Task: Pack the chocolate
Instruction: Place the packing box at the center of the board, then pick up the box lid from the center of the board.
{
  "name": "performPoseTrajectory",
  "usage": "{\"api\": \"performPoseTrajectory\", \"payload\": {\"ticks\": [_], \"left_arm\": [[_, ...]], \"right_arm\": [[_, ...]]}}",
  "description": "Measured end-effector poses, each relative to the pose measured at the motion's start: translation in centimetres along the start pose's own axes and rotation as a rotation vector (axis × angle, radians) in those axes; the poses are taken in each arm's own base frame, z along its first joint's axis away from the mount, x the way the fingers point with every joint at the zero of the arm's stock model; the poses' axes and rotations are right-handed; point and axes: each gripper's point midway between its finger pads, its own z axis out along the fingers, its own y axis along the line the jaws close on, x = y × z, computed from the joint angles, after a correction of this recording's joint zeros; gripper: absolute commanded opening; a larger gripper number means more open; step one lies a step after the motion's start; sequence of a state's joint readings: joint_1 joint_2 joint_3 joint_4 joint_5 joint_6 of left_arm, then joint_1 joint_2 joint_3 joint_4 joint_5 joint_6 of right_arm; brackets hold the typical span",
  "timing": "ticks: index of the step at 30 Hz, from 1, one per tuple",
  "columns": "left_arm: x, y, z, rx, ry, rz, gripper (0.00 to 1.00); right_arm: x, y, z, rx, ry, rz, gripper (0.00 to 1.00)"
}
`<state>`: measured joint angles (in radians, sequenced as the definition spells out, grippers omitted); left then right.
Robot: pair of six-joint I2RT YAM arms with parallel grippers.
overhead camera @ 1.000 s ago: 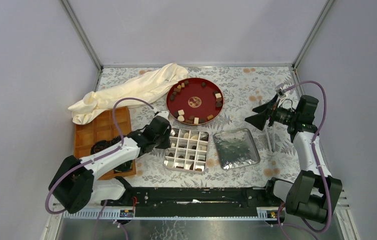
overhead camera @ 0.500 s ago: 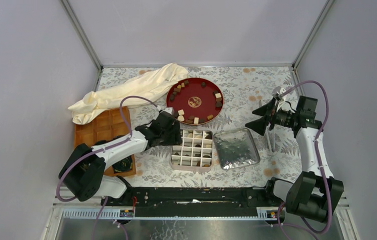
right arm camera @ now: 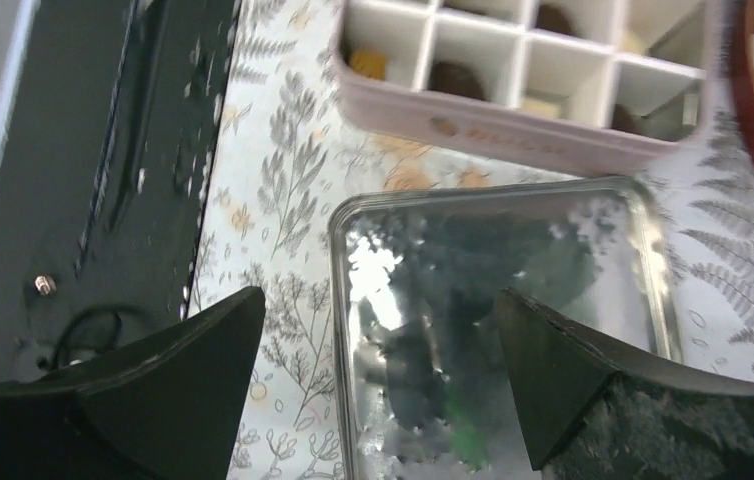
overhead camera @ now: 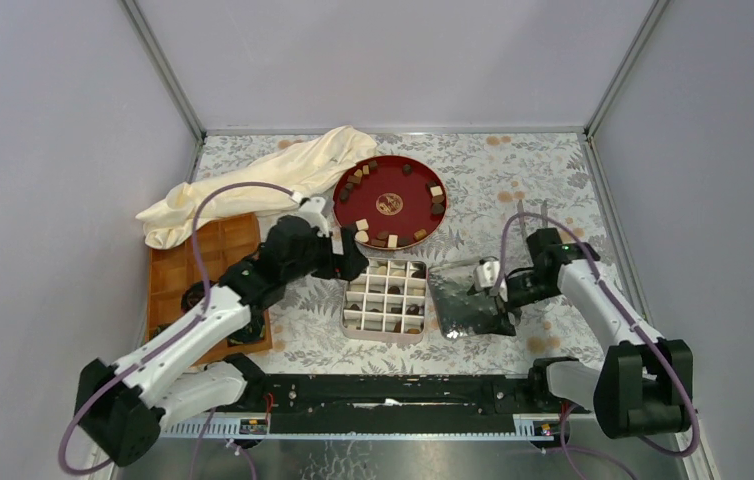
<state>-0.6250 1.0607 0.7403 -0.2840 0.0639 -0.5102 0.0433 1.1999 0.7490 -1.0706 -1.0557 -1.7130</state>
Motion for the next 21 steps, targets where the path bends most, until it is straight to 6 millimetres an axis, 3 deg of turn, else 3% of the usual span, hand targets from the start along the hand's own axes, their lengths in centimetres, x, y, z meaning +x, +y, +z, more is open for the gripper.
{"api": "performPoseTrajectory", "payload": {"ticks": [4,7,12,21], "left_arm": [[-3.0,-2.0,-3.5,0.127,-0.142,0.133,0.99],[-4.3,-2.3,-5.0,0.164,-0.230,0.209,0.99],[-4.4,-0.6,-5.1,0.116,-0.237,0.282,0.99],[-5.2,0.4,-6.5,0.060,-0.303,0.330,0.99]], "right_arm": [[2.4,1.6,1.4,-0.069,0.149,-0.086,0.75],[4.0,1.6,1.6,-0.091,0.232,-0.095,0.65],[6.5,1.7,2.4,-0.142,0.344,-0.101,0.46],[8.6,2.1,3.2,-0.197,0.448,-0.083,0.35]]}}
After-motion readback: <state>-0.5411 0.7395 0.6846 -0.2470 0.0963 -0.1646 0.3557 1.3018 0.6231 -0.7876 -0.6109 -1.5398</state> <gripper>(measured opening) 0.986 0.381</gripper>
